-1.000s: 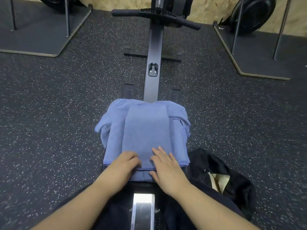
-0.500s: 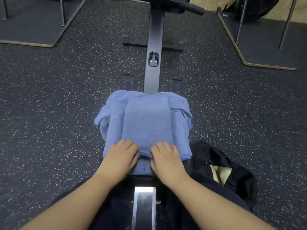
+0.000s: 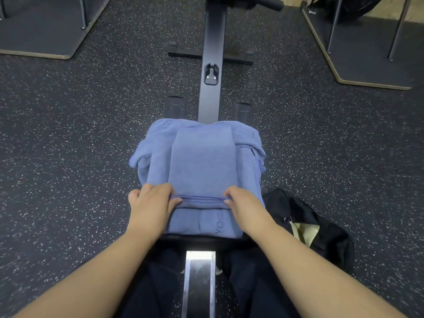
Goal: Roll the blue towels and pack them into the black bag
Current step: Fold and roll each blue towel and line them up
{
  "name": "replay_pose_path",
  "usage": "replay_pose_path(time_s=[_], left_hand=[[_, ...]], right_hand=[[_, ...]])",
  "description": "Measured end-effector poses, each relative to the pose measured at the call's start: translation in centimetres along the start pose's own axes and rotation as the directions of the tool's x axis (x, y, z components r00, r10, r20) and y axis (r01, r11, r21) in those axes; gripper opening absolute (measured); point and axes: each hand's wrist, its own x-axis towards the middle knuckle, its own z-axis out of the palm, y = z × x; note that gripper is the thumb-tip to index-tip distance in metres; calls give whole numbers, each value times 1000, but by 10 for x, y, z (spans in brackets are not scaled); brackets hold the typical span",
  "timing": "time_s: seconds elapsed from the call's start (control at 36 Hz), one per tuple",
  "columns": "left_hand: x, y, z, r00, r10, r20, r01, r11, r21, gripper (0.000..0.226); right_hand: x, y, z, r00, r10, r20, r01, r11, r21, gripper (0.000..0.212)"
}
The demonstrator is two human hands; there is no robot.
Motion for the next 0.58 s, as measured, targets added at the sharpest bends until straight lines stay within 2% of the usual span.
replay_pose_path(time_s=[0.17,0.28,0.36,0.42,0.47,0.58], left_hand=[[3,3,-5,999,-41,-24,42,998,50,31],[5,2,-1,977,165,-136,-152,983,105,34],[6,4,6,901,323,-289,-301,946,117,11],[6,8,10,867,406,-289,-381,914,140,15],[6,10,15,864,432,-259,-404,901,156,19],[5,10,21,893,397,-211,-373,916,145,18]], right_hand=[[1,-3,3,993,81,-82,-80,997,24,18],[2,-5,3,983,113,-145,-114,993,-1,16],[4,-8,4,968,38,-247,-61,994,-87,24],[5,-10,5,961,-45,-275,7,991,-137,33],[5,-14,7,958,-128,-258,82,980,-183,38],[6,-12,16,969,-163,-184,135,979,-154,29]])
